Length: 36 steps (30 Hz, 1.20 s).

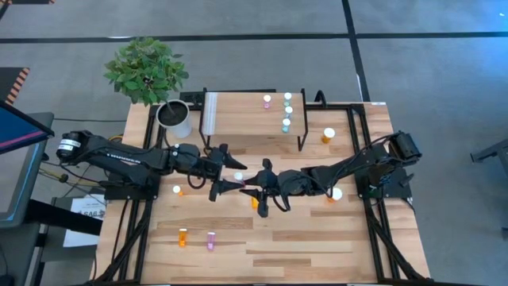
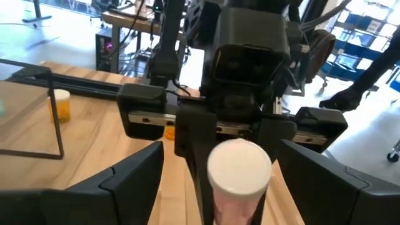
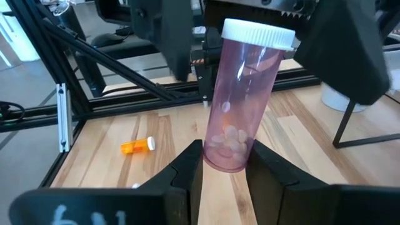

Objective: Pick and place medicine bottles onto shelf by color
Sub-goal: Put the right pink pill bottle on the shelf aligned with the other pink pill bottle

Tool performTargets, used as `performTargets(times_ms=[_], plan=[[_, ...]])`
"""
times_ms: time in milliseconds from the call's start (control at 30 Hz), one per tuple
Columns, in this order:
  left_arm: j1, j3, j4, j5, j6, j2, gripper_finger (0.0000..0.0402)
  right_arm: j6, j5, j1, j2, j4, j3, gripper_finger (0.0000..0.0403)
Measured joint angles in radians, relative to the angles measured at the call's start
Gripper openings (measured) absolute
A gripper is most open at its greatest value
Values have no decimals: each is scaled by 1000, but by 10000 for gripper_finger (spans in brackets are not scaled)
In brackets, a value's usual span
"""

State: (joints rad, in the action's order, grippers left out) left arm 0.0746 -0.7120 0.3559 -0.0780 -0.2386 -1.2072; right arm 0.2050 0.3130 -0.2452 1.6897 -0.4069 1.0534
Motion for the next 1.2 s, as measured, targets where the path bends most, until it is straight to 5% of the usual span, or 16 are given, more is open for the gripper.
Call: performTargets(times_ms=[700, 1000, 1200], plan=[[0, 0, -6, -7, -23, 4, 154, 8, 0, -3, 0, 10, 0, 126], [1, 0, -9, -7, -36, 4, 107, 15, -1, -9, -4, 23, 0, 203], [-12, 0, -9, -6, -62, 4, 99, 72, -1, -11, -71, 201, 0, 249]])
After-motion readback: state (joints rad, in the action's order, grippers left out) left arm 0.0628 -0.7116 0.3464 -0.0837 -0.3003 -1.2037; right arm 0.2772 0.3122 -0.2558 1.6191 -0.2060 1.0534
